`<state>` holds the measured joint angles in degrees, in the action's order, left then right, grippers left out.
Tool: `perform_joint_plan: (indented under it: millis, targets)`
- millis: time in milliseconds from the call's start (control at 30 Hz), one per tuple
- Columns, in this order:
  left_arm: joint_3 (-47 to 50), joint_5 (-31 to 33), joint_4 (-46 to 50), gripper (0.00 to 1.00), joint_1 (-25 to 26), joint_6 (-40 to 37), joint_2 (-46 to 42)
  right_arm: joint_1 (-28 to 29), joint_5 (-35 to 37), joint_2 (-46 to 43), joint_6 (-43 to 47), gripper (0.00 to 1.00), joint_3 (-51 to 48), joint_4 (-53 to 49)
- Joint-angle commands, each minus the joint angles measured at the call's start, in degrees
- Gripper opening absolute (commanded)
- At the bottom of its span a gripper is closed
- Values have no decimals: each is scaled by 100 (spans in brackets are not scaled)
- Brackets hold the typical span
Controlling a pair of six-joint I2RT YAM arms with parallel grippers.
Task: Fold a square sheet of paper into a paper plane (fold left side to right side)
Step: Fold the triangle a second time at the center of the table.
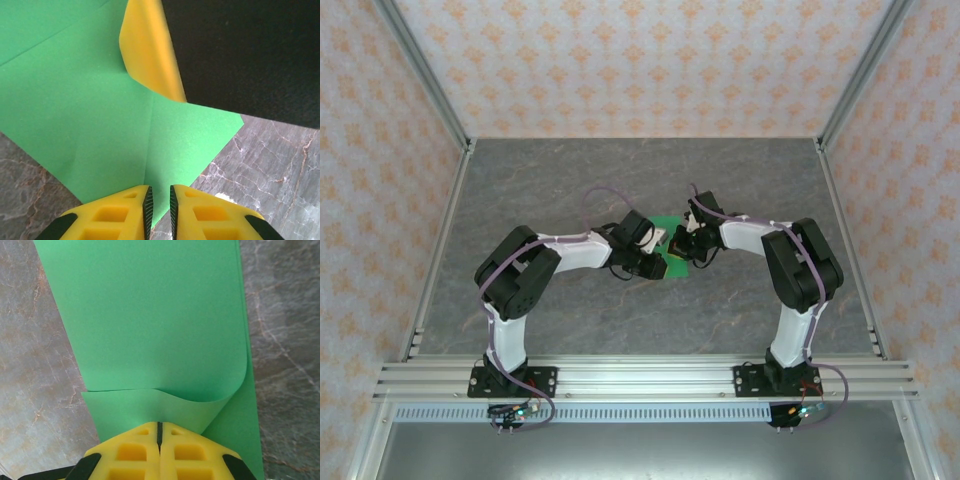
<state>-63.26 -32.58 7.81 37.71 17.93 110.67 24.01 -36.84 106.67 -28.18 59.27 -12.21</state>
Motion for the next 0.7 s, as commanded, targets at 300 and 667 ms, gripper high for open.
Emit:
perform_joint_plan:
  millis: [300, 667]
  targets:
    - [671, 345, 308, 11, -36, -54, -407, 18, 511, 267, 168, 5, 76, -727]
    - [1061, 75, 217, 7, -201, 84, -1077, 21, 449, 320, 166, 5, 129, -732]
